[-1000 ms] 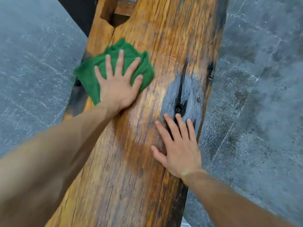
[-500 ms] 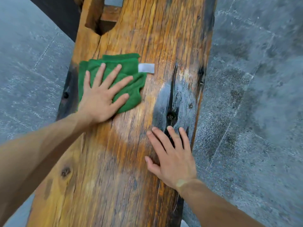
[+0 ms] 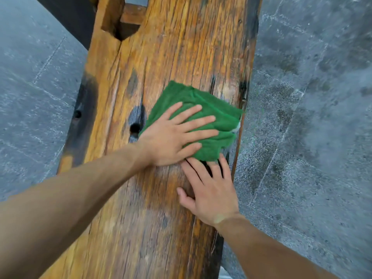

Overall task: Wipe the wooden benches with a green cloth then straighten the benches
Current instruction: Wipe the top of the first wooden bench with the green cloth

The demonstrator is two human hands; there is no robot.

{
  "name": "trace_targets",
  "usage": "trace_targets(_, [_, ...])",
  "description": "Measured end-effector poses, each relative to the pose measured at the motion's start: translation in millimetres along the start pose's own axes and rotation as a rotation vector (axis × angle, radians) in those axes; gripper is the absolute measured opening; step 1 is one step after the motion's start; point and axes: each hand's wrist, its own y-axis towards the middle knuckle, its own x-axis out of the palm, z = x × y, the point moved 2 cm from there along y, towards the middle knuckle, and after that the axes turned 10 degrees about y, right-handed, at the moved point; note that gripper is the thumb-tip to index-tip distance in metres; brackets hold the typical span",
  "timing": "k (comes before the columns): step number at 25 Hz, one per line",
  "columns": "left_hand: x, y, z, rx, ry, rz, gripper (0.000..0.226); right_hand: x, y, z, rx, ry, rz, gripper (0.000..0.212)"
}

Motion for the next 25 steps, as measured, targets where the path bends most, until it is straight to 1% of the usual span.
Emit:
trace_targets(1, [6.5, -18.1, -20.0, -0.103, -0.004, -0.012, 0.053, 0.8, -1.2, 0.2, 0.002, -0.003, -0.012, 0.062])
trace_targets(3, [10.0, -26.6, -56.5, -0.419, -0.039, -0.051, 0.056, 1.0, -3.7, -0.2, 0.008, -0.012, -0.032, 0.066])
trace_targets(4, [8.5, -14.4, -69.0, -0.582, -0.045, -0.064, 0.058, 1.5, -3.4, -0.5, 0.012, -0.014, -0.037, 0.067])
trace_targets(5, [5.6, 6.1, -76.3, -0.71, -0.057, -0.072, 0.058, 1.8, -3.5, -0.6, 0.017, -0.013, -0.046, 0.067])
trace_targets(6, [1.7, 30.9, -81.4, -0.795, -0.086, -0.073, 0.058, 2.0, -3.2, -0.8, 0.017, -0.007, -0.052, 0.067])
trace_targets(7, [-3.6, 55.8, -83.9, -0.831, -0.113, -0.07, 0.058, 2.2, -2.8, -0.7, 0.019, 0.0, -0.054, 0.067])
trace_targets(9, [-9.5, 95.8, -77.5, -0.784, -0.115, -0.077, 0.058, 2.0, -2.7, 1.2, 0.026, 0.015, -0.057, 0.066])
trace_targets(11, [-12.8, 111.9, -55.5, -0.652, -0.06, -0.094, 0.06, 1.0, -2.6, 2.2, 0.026, 0.015, -0.055, 0.066])
trace_targets(12, [-13.1, 110.6, -40.5, -0.557, -0.021, -0.092, 0.06, 0.8, -2.6, 2.7, 0.03, 0.012, -0.049, 0.065])
trace_targets(14, [-13.1, 81.6, -11.6, -0.315, 0.034, -0.062, 0.06, 0.9, -3.4, 1.3, 0.028, 0.012, -0.034, 0.065])
trace_targets(16, [-5.5, 33.3, 2.3, -0.071, 0.047, -0.013, 0.058, -0.4, -4.2, 1.0, 0.022, 0.011, -0.011, 0.064])
trace_targets(17, [-0.4, 10.5, 0.5, -0.018, 0.046, -0.004, 0.057, -0.6, -4.3, 1.5, 0.019, 0.006, -0.006, 0.063])
trace_targets(18, [5.8, -6.3, -7.3, -0.043, 0.044, -0.001, 0.057, -0.3, -4.0, 1.2, 0.016, 0.0, -0.009, 0.063])
trace_targets(19, [9.1, -14.2, -17.9, -0.137, 0.037, -0.002, 0.057, 0.2, -3.7, 1.1, 0.014, -0.007, -0.016, 0.064])
trace_targets(22, [7.5, 1.2, -49.6, -0.597, -0.027, -0.039, 0.06, 1.4, -4.3, 0.4, 0.006, -0.025, -0.044, 0.067])
trace_targets(23, [6.1, 12.4, -62.0, -0.72, -0.052, -0.059, 0.06, 1.5, -4.0, 1.5, 0.001, -0.032, -0.047, 0.067])
trace_targets(25, [1.4, 29.1, -93.6, -0.911, -0.109, -0.071, 0.058, 2.4, -3.6, 1.6, -0.005, -0.036, -0.047, 0.067])
